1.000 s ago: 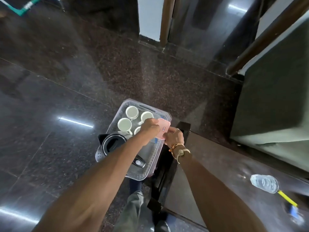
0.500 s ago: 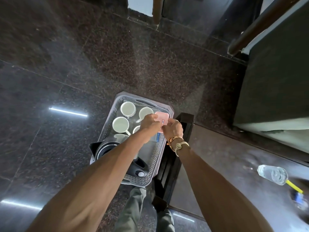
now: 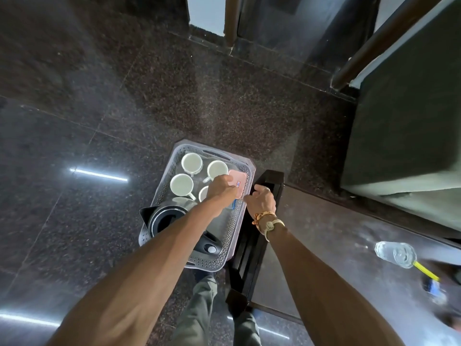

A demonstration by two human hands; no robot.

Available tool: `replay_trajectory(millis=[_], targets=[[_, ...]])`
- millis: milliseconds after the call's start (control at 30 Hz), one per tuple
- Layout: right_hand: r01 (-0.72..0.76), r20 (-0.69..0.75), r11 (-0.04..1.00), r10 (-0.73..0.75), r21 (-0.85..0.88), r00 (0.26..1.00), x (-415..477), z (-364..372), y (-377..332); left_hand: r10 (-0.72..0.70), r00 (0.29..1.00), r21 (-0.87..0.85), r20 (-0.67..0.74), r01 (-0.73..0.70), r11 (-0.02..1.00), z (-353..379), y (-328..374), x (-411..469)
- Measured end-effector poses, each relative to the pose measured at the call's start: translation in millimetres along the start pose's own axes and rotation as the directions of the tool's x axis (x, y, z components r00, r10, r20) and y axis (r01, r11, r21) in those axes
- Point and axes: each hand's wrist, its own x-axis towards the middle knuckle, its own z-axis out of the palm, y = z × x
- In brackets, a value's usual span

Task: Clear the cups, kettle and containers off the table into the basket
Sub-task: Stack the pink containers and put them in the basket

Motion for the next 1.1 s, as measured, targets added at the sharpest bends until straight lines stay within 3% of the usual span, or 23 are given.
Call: replay_trajectory(millis=[200, 433, 600, 833, 1100], targets=[[-0.061, -0.012, 0.995, 0.062, 0.083, 0.998, -37.3, -27.4, 29.1, 0.071, 0.997, 0.121, 0.009, -0.071, 0.99, 21.2, 9.1, -43.9], [-0.134, -0.066, 0.987, 0.141, 0.092, 0.988, -92.9, -79.4, 96.9, 0.109, 0.979, 0.078, 0.173, -0.124, 0.989, 87.6, 5.0, -91.0], [-0.172, -0.131, 0.963, 0.202, 0.209, 0.971, -123.1, -129.9, 163.4, 0.116, 0.955, 0.14, 0.274, -0.159, 0.977, 151.4, 1.1, -131.2], [-0.139, -0.237, 0.916, 0.24, 0.375, 0.941, -171.8, -191.4, 293.3, 0.18, 0.913, 0.18, 0.366, -0.259, 0.949, 268.2, -11.9, -214.6], [-0.153, -0.286, 0.851, 0.33, 0.502, 0.9, -264.0, -237.2, 480.4, 0.142, 0.855, 0.296, 0.498, -0.322, 0.899, 404.2, -68.0, -337.8]])
